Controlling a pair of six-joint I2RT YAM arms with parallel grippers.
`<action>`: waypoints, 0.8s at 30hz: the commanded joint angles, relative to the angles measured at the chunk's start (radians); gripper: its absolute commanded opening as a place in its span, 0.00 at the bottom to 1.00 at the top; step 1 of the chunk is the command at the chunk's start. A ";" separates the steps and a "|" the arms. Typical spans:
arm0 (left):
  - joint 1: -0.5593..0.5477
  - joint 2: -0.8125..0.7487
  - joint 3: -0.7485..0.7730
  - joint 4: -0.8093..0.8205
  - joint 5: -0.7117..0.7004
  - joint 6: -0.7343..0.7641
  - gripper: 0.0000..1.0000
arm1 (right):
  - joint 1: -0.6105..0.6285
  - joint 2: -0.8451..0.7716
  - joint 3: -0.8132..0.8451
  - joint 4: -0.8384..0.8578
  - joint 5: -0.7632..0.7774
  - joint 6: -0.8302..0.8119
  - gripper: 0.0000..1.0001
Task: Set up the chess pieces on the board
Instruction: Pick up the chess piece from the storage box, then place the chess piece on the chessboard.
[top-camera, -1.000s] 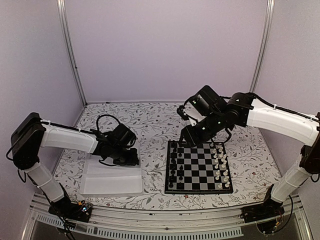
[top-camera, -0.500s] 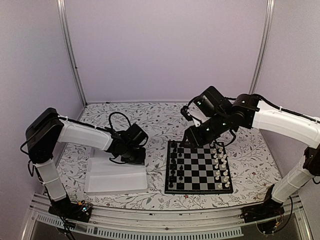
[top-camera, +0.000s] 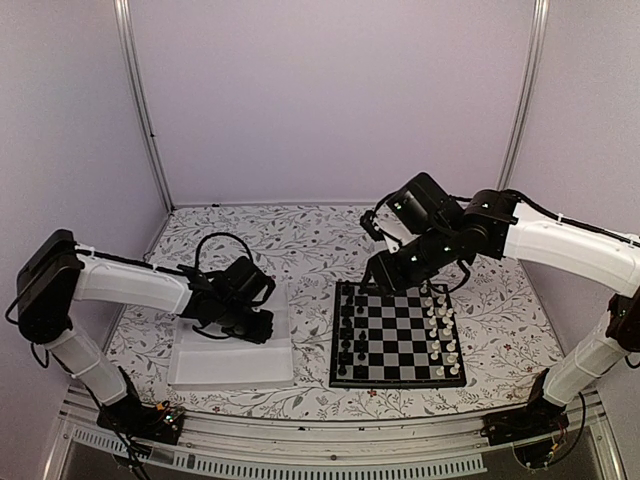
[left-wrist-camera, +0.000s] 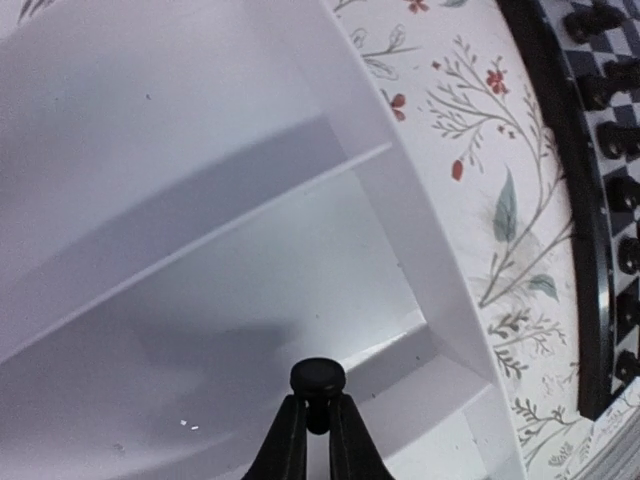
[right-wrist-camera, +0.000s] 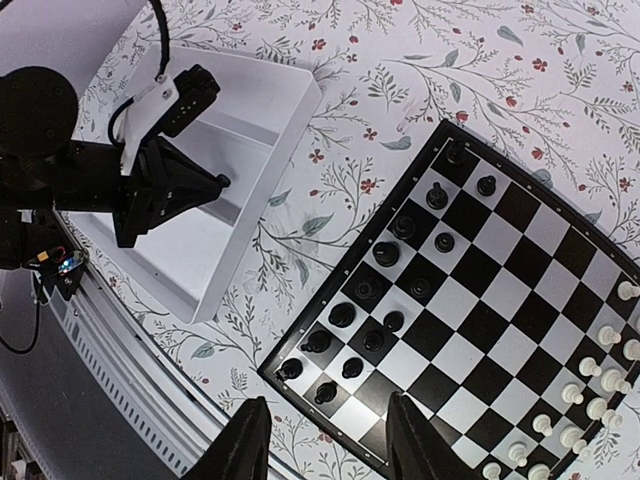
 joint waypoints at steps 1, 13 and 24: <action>-0.005 -0.137 -0.045 -0.001 0.099 0.126 0.09 | 0.003 -0.002 -0.006 0.046 -0.006 -0.014 0.42; 0.041 -0.282 -0.065 0.003 0.324 0.193 0.11 | 0.003 0.010 -0.052 0.165 -0.175 -0.089 0.42; 0.050 -0.225 0.011 0.036 0.570 0.191 0.12 | 0.036 0.149 -0.076 0.241 -0.378 -0.306 0.41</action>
